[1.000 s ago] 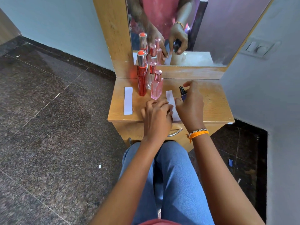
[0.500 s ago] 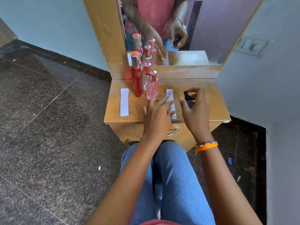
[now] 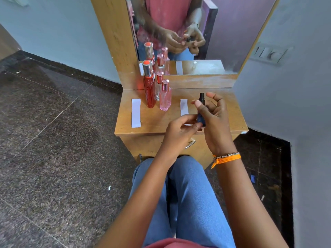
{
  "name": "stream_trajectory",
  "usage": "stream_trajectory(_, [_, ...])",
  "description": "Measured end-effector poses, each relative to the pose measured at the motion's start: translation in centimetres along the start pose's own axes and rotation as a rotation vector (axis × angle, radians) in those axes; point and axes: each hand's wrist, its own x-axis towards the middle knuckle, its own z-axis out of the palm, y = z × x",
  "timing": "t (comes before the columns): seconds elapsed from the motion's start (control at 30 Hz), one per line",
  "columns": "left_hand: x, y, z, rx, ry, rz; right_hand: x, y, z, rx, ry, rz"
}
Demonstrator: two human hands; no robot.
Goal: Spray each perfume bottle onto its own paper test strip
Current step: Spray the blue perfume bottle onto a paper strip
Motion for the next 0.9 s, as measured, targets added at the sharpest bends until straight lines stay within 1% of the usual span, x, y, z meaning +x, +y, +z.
stream_trajectory(0.07, [-0.2,-0.2,-0.1,0.045,0.031,-0.026,0.2,-0.2,-0.6,-0.039,0.011,-0.014])
stream_trajectory(0.1, [-0.3,-0.3,-0.1,0.056,0.044,-0.048,0.3,-0.2,-1.0,-0.103,0.051,-0.041])
stream_trajectory(0.17, [-0.5,-0.4,-0.2,0.066,0.062,-0.074,0.8,0.3,-2.1,-0.318,0.158,-0.125])
stream_trajectory(0.2, [-0.5,-0.5,-0.4,0.074,0.074,-0.079,0.8,0.7,-2.6,-0.436,0.186,-0.169])
stream_trajectory(0.27, [-0.5,-0.5,-0.6,0.086,0.095,-0.086,0.8,1.5,-3.5,-0.645,0.154,-0.223])
stream_trajectory(0.33, [-0.5,-0.5,-0.8,0.084,0.117,-0.094,0.8,2.4,-3.9,-0.798,0.063,-0.242])
stream_trajectory(0.37, [-0.5,-0.5,-0.9,0.079,0.126,-0.098,0.9,2.8,-3.9,-0.856,0.03,-0.259])
stream_trajectory(0.43, [-0.6,-0.3,-1.0,0.074,0.134,-0.102,1.0,3.6,-4.0,-0.924,0.022,-0.287])
stream_trajectory(0.47, [-0.7,-0.2,-1.0,0.073,0.134,-0.101,1.1,3.8,-4.0,-0.917,0.032,-0.276])
stream_trajectory(0.5, [-0.7,-0.2,-1.1,0.074,0.134,-0.099,1.1,3.8,-3.9,-0.854,0.046,-0.237])
stream_trajectory(0.53, [-0.8,-0.2,-1.1,0.074,0.135,-0.098,1.1,3.4,-3.8,-0.716,0.064,-0.182])
stream_trajectory(0.6, [-0.8,-0.2,-1.2,0.081,0.13,-0.093,0.7,2.2,-3.2,-0.299,0.109,-0.078])
stream_trajectory(0.63, [-0.8,-0.3,-1.2,0.091,0.122,-0.088,0.7,1.6,-2.9,-0.111,0.125,-0.049])
stream_trajectory(0.67, [-0.8,-0.4,-1.2,0.102,0.115,-0.084,0.7,1.1,-2.6,0.011,0.136,-0.039])
stream_trajectory(0.73, [-0.9,-0.4,-1.1,0.11,0.102,-0.081,0.9,0.6,-2.1,0.09,0.129,-0.038])
stream_trajectory(0.83, [-1.0,-0.2,-1.0,0.089,0.093,-0.076,0.8,0.6,-1.6,0.06,0.102,-0.04])
stream_trajectory(0.9, [-1.1,0.0,-1.2,0.092,0.095,-0.068,0.6,0.9,-1.5,0.065,0.126,-0.054])
